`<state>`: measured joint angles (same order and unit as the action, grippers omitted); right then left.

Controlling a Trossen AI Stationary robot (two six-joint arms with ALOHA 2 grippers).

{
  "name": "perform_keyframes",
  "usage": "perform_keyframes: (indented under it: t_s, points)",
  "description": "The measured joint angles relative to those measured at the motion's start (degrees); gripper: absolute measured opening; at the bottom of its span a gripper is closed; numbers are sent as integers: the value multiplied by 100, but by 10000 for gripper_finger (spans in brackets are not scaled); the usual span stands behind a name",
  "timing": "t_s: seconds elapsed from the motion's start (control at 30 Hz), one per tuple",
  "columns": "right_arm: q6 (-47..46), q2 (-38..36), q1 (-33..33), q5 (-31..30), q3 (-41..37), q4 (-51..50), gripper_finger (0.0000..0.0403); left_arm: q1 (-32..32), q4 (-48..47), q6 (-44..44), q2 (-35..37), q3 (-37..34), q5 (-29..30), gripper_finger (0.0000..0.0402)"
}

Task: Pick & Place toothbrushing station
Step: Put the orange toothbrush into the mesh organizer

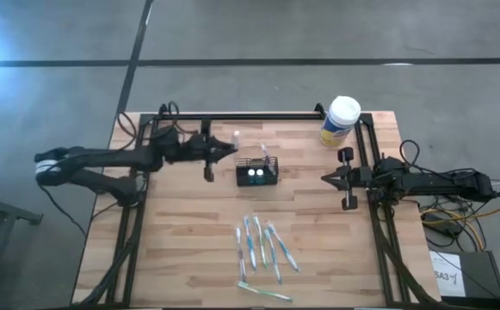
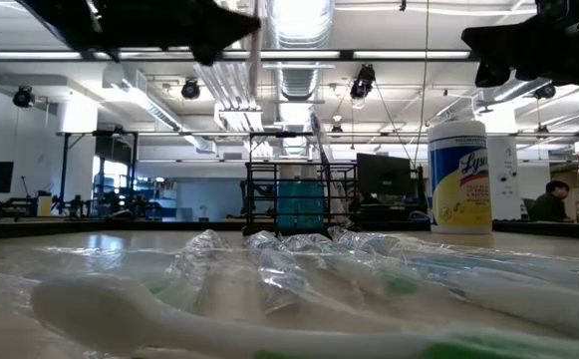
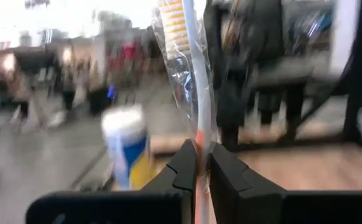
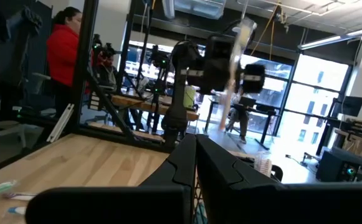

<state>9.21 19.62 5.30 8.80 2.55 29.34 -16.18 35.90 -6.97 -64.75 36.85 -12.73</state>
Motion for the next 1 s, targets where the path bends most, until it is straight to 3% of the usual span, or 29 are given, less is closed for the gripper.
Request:
perform_keyframes:
  t_s: [0.3, 0.8, 1.0]
  points:
    - [30, 11, -2, 0, 0, -32, 8, -589, 959, 236, -1168, -43, -743, 22]
    - [131, 11, -4, 0, 0, -39, 8, -760, 1204, 2, -2101, -99, -809, 19]
    - [131, 9, -4, 0, 0, -42, 8, -876, 2160, -77, -2315, -514, -840, 19]
